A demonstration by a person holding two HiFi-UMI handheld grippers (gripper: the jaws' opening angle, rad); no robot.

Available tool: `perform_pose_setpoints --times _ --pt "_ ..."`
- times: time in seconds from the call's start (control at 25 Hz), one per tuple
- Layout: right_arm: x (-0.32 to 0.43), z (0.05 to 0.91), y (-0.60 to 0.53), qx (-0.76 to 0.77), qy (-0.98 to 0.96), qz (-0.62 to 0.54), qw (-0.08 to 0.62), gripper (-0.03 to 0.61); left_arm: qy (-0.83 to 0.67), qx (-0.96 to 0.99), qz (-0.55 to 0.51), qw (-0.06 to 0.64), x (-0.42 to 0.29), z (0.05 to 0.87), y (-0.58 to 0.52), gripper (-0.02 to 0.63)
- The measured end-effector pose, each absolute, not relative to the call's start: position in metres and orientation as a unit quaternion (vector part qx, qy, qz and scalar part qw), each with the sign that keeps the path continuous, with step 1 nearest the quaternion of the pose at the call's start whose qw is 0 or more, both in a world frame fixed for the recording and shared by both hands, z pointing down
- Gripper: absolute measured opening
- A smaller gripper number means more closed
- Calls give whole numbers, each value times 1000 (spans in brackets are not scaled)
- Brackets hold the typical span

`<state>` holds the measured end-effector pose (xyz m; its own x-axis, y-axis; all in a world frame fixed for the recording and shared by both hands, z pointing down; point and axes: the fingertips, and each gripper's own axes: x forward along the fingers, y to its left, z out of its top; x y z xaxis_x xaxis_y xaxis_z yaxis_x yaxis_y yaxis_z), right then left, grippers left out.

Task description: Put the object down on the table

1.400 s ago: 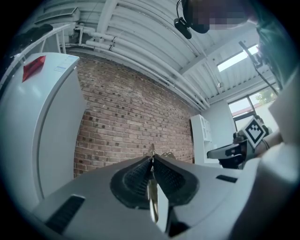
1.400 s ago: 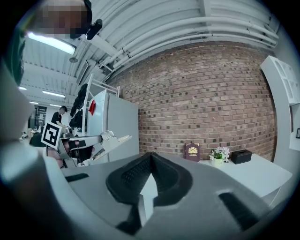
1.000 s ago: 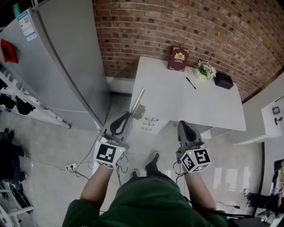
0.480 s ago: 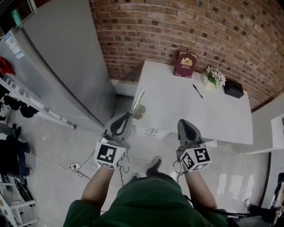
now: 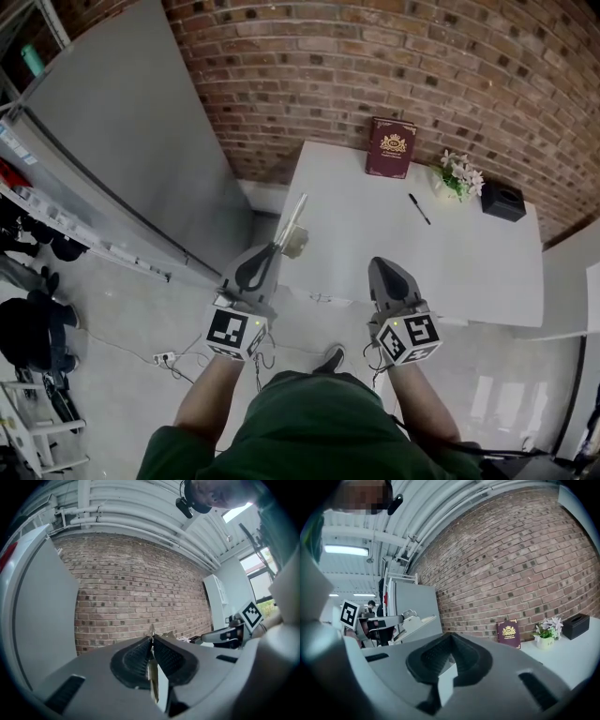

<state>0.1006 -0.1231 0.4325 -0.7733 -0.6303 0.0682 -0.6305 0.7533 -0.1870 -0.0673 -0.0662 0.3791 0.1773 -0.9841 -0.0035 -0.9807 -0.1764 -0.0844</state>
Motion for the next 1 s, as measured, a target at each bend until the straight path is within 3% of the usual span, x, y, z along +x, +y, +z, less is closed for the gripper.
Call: perform_pose_setpoints --times 0.52,1.0 --pt "122 442 -168 352 -929 109 9 3 623 -779 -64 10 -55 422 -131 23" --pt "121 451 -195 452 -884 113 35 3 560 -819 -125 1 -90 500 -218 21"
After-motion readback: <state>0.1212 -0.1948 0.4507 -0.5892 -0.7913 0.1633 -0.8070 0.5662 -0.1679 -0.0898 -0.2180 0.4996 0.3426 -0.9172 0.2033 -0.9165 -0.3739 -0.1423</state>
